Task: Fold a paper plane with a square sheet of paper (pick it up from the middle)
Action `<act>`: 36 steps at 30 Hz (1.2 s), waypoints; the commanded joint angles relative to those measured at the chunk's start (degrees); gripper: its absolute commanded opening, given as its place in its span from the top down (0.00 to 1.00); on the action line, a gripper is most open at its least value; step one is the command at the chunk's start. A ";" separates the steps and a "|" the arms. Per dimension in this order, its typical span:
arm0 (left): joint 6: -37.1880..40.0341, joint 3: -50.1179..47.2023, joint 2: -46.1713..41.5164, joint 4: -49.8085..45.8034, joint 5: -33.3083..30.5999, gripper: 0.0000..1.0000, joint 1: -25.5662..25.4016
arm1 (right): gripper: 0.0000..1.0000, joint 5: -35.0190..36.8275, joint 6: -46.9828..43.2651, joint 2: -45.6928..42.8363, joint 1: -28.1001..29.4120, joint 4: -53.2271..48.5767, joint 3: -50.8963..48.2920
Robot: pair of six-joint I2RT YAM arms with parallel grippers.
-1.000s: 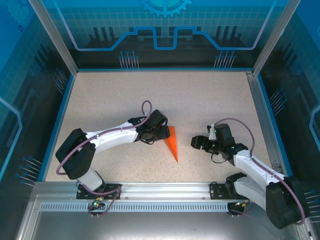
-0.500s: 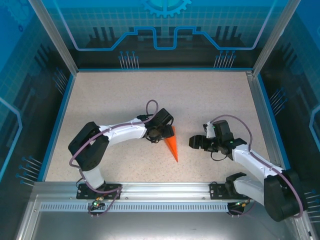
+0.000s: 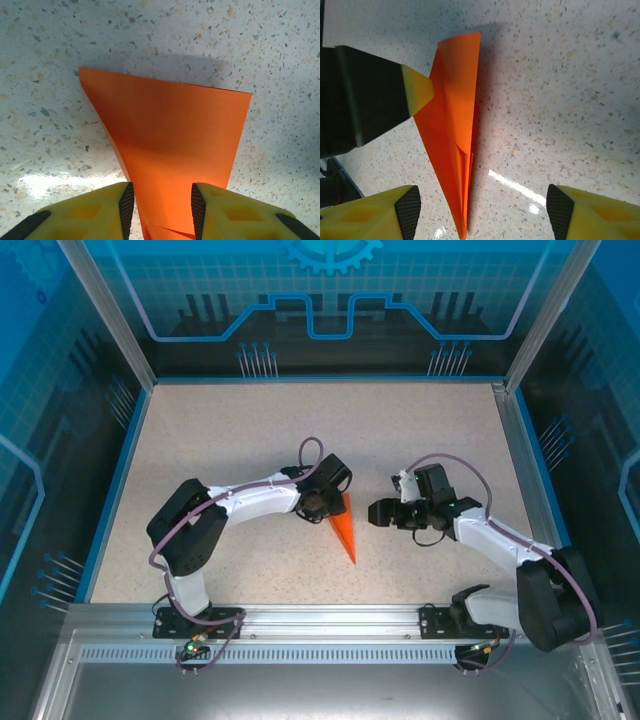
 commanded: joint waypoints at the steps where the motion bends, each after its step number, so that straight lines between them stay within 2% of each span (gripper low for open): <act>1: 1.17 -1.52 0.21 -0.37 1.92 0.62 0.89 | 0.30 -0.55 -0.06 2.53 1.94 0.64 2.15; 3: 0.78 -2.50 -0.50 0.13 2.35 0.61 1.30 | 0.30 -0.27 -0.27 4.07 2.73 0.69 3.24; 7: 0.79 -4.41 -3.39 0.42 2.31 0.49 1.41 | 0.30 -0.28 -0.36 7.06 4.01 0.98 4.92; 11: 0.25 -6.23 -4.81 1.21 2.76 0.47 1.50 | 0.32 -0.08 0.13 10.22 5.65 2.25 6.30; 15: -0.14 -7.47 -4.78 2.39 3.64 0.57 1.58 | 0.33 0.38 0.98 12.74 6.82 3.35 7.35; 18: -0.46 -9.56 -6.15 4.05 3.77 0.71 1.64 | 0.33 0.34 0.56 13.96 7.52 3.42 7.79; 20: -0.34 -10.94 -7.03 4.72 3.61 0.87 1.88 | 0.33 0.47 0.39 14.96 7.95 3.11 8.36; 22: -0.14 -12.11 -7.57 5.52 4.11 0.94 2.31 | 0.33 0.44 0.21 15.79 8.48 2.99 8.75; 36: 0.84 -14.06 -8.36 6.63 4.84 0.92 2.94 | 0.35 2.46 -0.65 18.52 14.02 0.74 11.98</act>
